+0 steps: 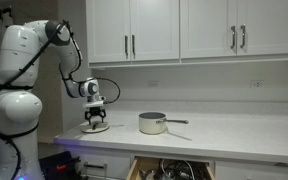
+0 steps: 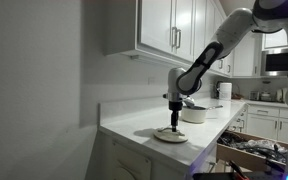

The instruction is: Close the top cupboard drawer, open the second bottom drawer from the left, and close the pot

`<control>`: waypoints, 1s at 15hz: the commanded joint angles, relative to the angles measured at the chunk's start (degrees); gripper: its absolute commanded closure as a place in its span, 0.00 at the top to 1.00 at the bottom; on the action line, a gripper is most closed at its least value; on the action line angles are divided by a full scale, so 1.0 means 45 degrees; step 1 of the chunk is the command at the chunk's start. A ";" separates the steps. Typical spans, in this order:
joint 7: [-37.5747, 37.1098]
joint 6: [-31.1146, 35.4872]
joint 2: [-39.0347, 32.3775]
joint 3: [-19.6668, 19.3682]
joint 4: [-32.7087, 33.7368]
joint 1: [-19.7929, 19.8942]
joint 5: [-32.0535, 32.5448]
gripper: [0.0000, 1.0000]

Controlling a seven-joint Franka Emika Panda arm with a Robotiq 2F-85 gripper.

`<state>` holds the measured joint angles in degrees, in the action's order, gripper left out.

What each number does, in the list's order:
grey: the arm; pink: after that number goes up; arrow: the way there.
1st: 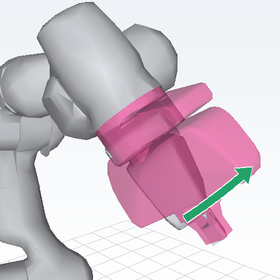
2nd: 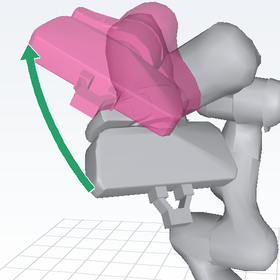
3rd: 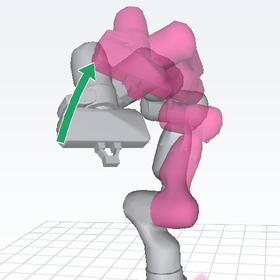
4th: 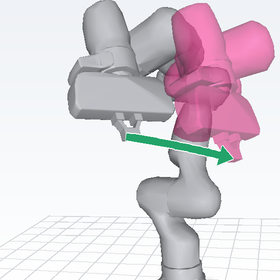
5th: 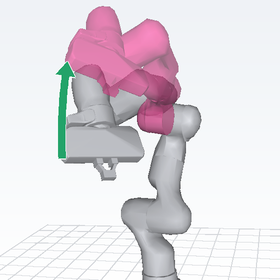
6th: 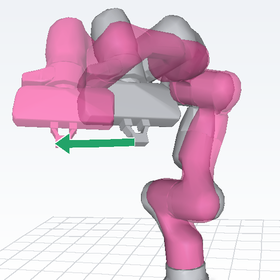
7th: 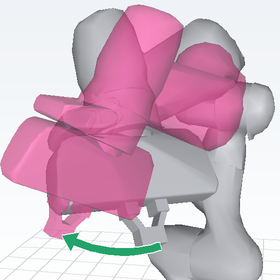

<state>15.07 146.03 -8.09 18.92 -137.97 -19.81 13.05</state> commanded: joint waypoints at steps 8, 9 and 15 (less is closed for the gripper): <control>-0.0412 0.0274 -0.1042 0.0001 0.0844 -0.0216 0.0518 1.00; -0.0435 0.0297 -0.1083 -0.0005 0.0873 -0.0245 0.0583 1.00; -0.0450 0.0452 -0.1214 -0.0051 0.0971 -0.0351 0.0951 0.40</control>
<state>15.07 147.09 -12.72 18.92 -134.57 -20.93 15.39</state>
